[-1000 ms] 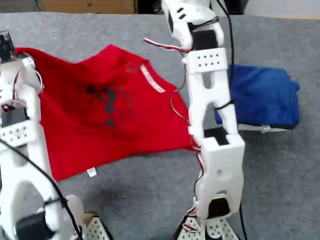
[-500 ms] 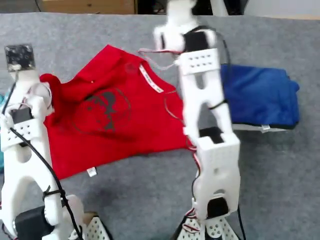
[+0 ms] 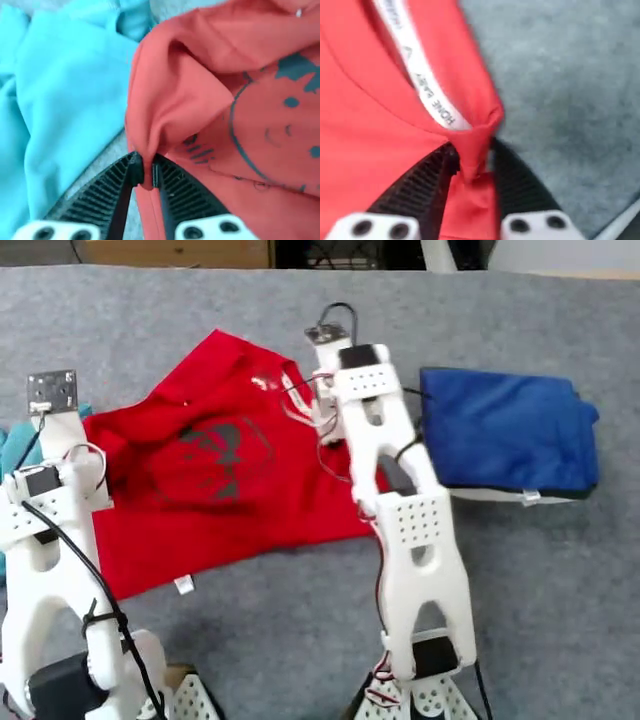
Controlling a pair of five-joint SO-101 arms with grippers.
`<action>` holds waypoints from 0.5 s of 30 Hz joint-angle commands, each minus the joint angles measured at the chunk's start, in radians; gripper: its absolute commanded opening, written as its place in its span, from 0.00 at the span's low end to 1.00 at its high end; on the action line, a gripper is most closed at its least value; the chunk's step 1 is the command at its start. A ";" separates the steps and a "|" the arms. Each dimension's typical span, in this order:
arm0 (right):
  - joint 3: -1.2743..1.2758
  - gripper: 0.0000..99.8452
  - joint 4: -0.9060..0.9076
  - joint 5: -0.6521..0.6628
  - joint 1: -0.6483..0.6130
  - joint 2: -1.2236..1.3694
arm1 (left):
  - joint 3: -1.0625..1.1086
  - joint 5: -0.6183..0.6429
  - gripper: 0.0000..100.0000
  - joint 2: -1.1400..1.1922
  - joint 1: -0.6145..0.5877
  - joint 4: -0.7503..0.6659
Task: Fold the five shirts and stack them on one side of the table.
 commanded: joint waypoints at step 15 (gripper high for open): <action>0.938 0.01 0.170 0.390 0.084 -0.682 | -0.013 -0.095 0.03 -0.443 -0.004 0.302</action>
